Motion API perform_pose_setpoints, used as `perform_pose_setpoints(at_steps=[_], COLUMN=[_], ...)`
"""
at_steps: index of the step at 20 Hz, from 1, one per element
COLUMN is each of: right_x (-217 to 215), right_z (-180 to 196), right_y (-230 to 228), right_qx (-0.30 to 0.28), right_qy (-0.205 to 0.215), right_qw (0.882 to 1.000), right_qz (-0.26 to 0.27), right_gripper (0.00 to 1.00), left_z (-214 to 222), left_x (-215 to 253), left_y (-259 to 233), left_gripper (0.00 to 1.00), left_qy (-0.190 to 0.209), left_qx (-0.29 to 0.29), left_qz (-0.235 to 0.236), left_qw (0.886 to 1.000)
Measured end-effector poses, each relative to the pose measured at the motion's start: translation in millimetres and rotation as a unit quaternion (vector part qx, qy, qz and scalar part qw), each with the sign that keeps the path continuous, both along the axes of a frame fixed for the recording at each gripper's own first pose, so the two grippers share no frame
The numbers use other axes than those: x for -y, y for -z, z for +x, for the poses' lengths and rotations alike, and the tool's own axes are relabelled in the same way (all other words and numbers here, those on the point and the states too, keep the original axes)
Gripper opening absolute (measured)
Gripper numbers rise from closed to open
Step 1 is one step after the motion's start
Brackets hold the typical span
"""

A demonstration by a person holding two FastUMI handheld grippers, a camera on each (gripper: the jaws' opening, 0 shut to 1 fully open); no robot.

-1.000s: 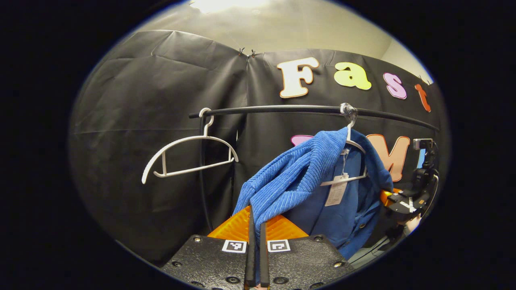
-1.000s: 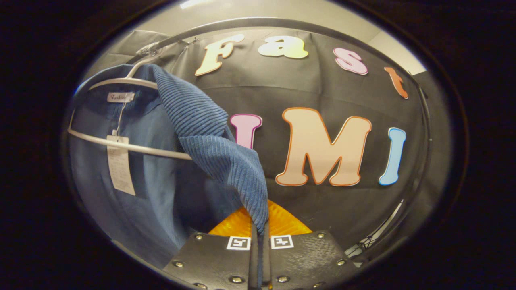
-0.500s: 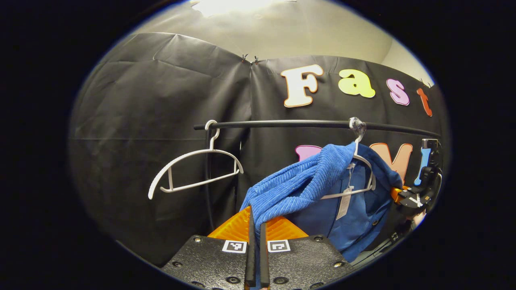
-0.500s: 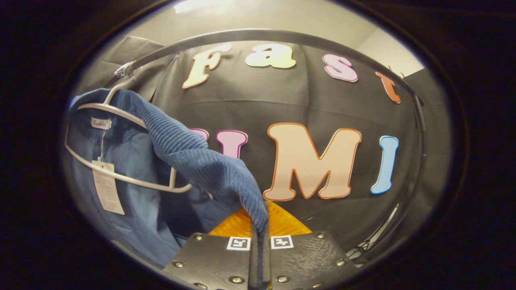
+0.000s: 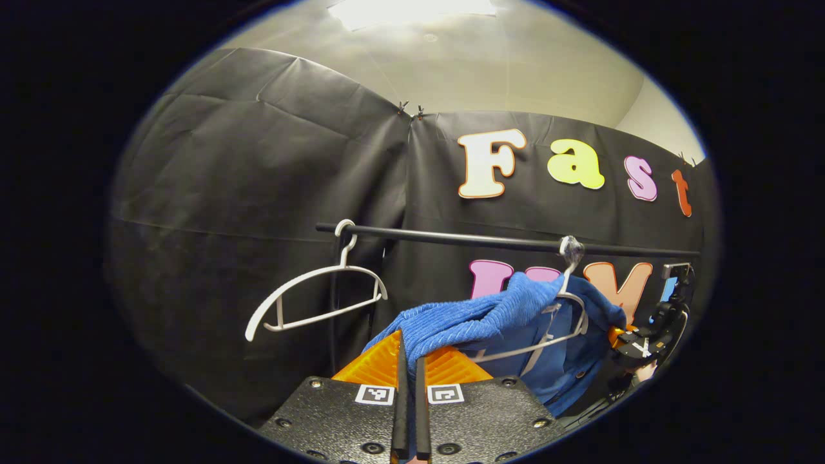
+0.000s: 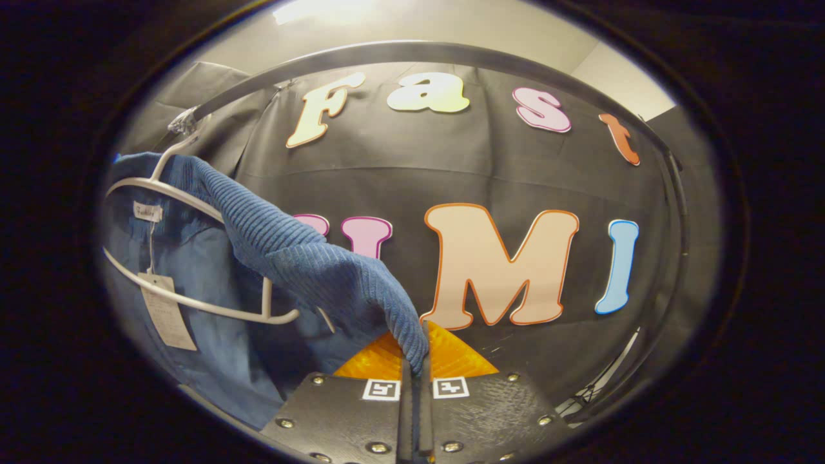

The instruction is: Grasp the clothes on the hanger with both hands and then place them into the laundry hamper below.

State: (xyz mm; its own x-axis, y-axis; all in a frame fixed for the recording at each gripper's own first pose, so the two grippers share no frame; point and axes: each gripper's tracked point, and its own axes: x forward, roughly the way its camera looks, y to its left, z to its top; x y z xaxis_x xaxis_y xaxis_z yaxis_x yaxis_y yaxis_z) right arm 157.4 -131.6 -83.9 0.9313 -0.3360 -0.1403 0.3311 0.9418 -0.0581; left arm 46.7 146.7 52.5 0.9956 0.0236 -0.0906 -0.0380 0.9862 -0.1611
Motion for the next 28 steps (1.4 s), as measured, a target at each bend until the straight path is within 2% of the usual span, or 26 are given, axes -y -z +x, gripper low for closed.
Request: perform_pose_setpoints(at_steps=[5, 7, 8, 9, 10, 14, 15, 16, 20, 21, 22, 23, 24, 28], right_x=[2.3, 4.8, 5.6, 6.5, 7.7, 12.0, 11.7, 12.0, 17.2, 16.4, 17.1, 17.7, 18.2, 18.5], right_z=[8.0, 11.3, 13.2, 15.5, 17.6, 25.9, 28.2, 29.9, 37.4, 37.7, 38.8, 39.5, 40.2, 43.9], right_y=[-3.8, -4.7, -4.3, -3.2, -2.4, -0.5, 0.0, 1.0, 8.9, 11.1, 11.8, 14.1, 15.9, 31.8], right_qx=[0.009, 0.011, 0.011, 0.01, 0.011, 0.011, 0.011, 0.011, 0.006, 0.005, 0.005, 0.003, 0.0, -0.018], right_qy=[-0.001, 0.001, 0.002, 0.002, 0.002, 0.004, 0.005, 0.006, 0.016, 0.018, 0.018, 0.018, 0.019, 0.017], right_qw=[1.0, 1.0, 1.0, 1.0, 1.0, 1.0, 1.0, 1.0, 1.0, 1.0, 0.999, 1.0, 1.0, 0.999], right_qz=[0.006, 0.009, 0.011, 0.013, 0.014, 0.011, 0.011, 0.012, 0.021, 0.026, 0.027, 0.025, 0.021, 0.021], right_gripper=[0.04, 0.08, 0.0, 0.04, 0.04, 0.04, 0.0, 0.04, 0.04, 0.04, 0.04, 0.04, 0.04, 0.04], left_z=[14.6, 22.3, 27.3, 32.9, 38.3, 58.3, 61.7, 65.4, 79.9, 81.7, 81.7, 81.2, 80.0, 76.2], left_x=[-11.1, -14.6, -15.5, -17.1, -18.2, -22.7, -23.7, -23.7, -27.2, -27.2, -24.9, -23.5, -24.3, -20.5], left_y=[-5.8, -3.0, -0.6, 4.4, 8.9, 23.4, 26.5, 29.9, 47.3, 53.2, 58.6, 64.4, 70.2, 93.6], left_gripper=[0.05, 0.05, 0.02, 0.02, 0.07, 0.05, 0.05, 0.02, 0.05, 0.02, 0.05, 0.02, 0.05, 0.05], left_qy=[-0.004, 0.0, 0.002, 0.003, 0.004, 0.014, 0.017, 0.02, 0.021, 0.021, 0.022, 0.024, 0.025, 0.029], left_qx=[0.007, 0.008, 0.007, 0.004, 0.0, -0.006, -0.005, -0.007, -0.019, -0.023, -0.027, -0.031, -0.034, -0.052], left_qz=[0.018, 0.027, 0.028, 0.028, 0.027, 0.026, 0.024, 0.022, 0.021, 0.021, 0.018, 0.017, 0.016, 0.013], left_qw=[1.0, 1.0, 1.0, 1.0, 1.0, 1.0, 1.0, 1.0, 0.999, 0.999, 0.999, 0.999, 0.999, 0.998])
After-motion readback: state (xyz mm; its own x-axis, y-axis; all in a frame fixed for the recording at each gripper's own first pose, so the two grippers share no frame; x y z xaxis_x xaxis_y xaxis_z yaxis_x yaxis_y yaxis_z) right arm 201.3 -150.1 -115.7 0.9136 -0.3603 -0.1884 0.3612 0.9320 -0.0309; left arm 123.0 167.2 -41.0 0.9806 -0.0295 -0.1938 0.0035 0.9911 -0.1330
